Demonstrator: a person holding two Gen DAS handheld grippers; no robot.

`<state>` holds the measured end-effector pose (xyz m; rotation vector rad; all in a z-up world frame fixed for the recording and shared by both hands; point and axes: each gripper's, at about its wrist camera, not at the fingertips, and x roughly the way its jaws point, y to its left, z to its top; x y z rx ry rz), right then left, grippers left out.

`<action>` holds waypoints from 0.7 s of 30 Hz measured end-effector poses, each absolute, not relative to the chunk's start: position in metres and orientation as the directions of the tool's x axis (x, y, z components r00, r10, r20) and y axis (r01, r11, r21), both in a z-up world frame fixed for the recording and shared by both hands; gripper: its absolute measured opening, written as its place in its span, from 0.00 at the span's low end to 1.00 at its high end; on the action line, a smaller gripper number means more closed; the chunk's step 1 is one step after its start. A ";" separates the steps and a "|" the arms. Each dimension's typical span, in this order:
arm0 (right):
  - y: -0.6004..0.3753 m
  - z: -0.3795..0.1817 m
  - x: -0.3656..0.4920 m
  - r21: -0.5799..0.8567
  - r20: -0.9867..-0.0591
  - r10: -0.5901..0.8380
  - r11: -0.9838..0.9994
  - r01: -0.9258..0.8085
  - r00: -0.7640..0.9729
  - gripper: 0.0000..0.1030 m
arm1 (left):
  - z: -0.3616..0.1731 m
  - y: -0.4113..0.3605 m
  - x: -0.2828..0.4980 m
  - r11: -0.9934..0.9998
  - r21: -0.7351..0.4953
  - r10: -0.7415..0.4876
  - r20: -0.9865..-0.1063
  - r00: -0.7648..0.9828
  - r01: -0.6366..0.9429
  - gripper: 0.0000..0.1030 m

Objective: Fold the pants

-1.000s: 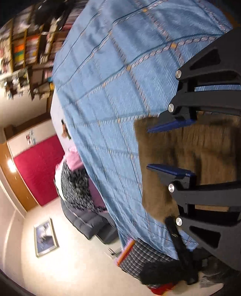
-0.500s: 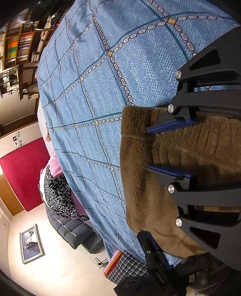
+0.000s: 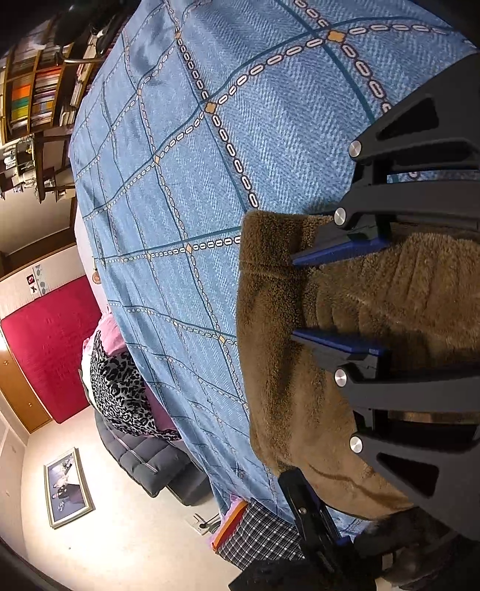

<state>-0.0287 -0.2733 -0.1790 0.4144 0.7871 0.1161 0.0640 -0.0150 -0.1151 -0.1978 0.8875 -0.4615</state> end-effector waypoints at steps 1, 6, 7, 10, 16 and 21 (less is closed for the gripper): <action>-0.272 -0.177 -0.030 0.395 -0.666 0.245 0.917 0.054 0.705 0.35 | -0.112 -0.014 0.059 0.891 -0.341 -0.454 -0.704 0.546 0.301 0.72; -0.264 -0.161 -0.043 0.335 -0.664 0.196 0.941 0.052 0.721 0.37 | -0.106 -0.012 0.043 0.924 -0.239 -0.373 -0.729 0.574 0.297 0.73; -0.263 -0.159 -0.046 0.326 -0.664 0.189 0.944 0.053 0.724 0.37 | -0.105 -0.012 0.040 0.928 -0.225 -0.363 -0.732 0.577 0.298 0.73; -0.262 -0.154 -0.056 0.306 -0.662 0.174 0.951 0.052 0.729 0.38 | -0.105 -0.005 0.036 0.935 -0.207 -0.343 -0.739 0.580 0.289 0.73; -0.265 -0.151 -0.069 0.277 -0.671 0.136 0.958 0.077 0.728 0.54 | -0.107 0.012 0.035 0.946 -0.201 -0.314 -0.753 0.579 0.253 0.78; -0.276 -0.162 -0.072 0.337 -0.685 0.170 0.936 0.101 0.708 0.61 | -0.116 0.026 0.037 0.957 -0.211 -0.288 -0.782 0.553 0.201 0.78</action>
